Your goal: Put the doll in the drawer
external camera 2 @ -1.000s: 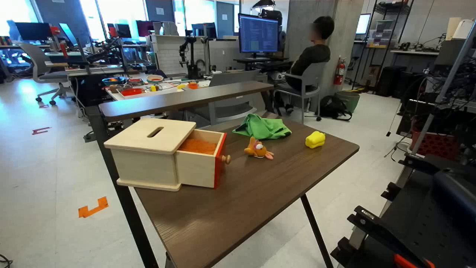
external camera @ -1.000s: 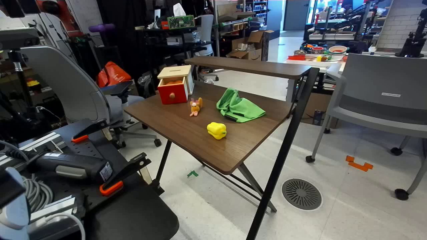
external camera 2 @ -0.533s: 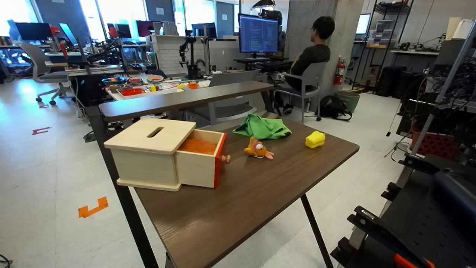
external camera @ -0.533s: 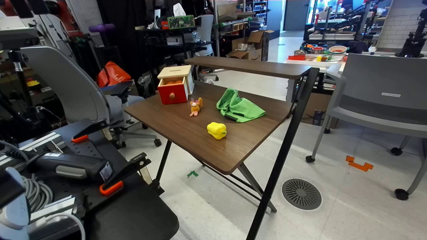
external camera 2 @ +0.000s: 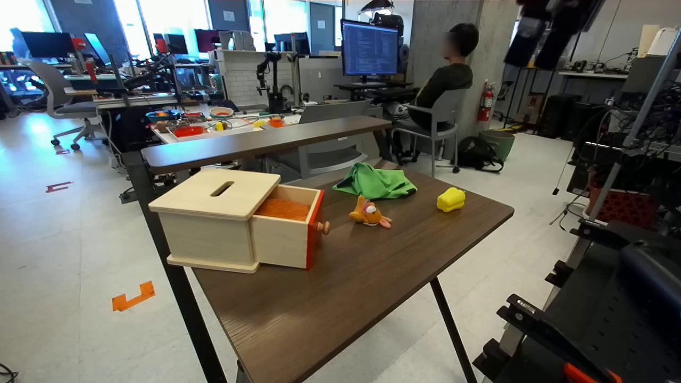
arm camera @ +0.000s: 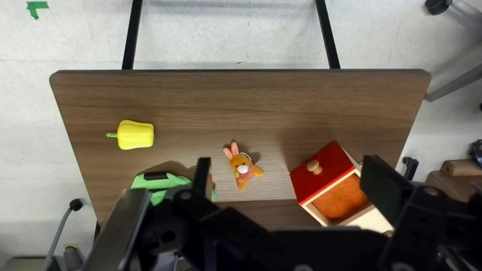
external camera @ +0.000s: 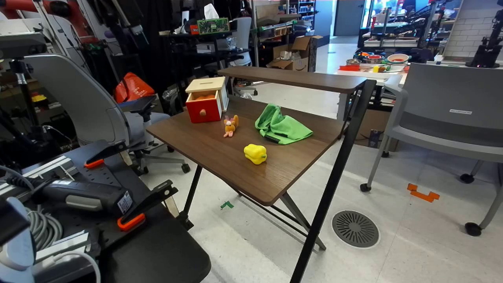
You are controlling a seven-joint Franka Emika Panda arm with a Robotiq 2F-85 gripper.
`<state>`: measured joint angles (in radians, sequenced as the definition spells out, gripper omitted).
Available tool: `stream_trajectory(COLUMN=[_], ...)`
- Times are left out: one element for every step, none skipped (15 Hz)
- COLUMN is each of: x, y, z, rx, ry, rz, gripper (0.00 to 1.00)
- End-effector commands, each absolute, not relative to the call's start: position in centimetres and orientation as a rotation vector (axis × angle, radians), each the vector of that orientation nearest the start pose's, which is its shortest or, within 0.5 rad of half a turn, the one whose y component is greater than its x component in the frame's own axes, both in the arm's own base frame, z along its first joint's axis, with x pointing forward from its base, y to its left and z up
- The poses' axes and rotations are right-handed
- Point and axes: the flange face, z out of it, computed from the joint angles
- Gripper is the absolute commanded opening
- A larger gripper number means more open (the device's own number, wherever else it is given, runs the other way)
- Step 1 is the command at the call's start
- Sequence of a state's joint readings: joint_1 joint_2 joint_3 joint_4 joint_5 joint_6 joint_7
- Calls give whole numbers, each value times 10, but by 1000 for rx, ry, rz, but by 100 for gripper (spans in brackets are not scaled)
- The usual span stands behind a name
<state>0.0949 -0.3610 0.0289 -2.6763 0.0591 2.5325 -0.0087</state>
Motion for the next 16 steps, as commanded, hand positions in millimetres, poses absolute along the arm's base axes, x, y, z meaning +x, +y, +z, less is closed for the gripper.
stream_trajectory(x=[473,488,503,519,534,549,564,579,593,606,619,632,643,653,662,671], y=[49,49,49,49,48,47,46,45,43,41,40,39,40,42,45,49], z=[337,326,314,302,289,275,260,245,228,212,195,179,161,146,129,117], rx=[-3069,-3070,-3070,-3073,-3074,-3079,-3088,-3096,-3100,-3106,-3114,-3117,-3114,-3113,-3111,-3111], ry=[-14,6,30,52,77,100,122,147,172,195,209,220,223,224,212,203], rz=[-355,-367,-377,-382,-383,-376,-379,-367,-355,-337,-318,-302,-284,-270,-254,-242], gripper=[100,100,100,100,100,100,100,100,100,100,100,100,100,100,100,100])
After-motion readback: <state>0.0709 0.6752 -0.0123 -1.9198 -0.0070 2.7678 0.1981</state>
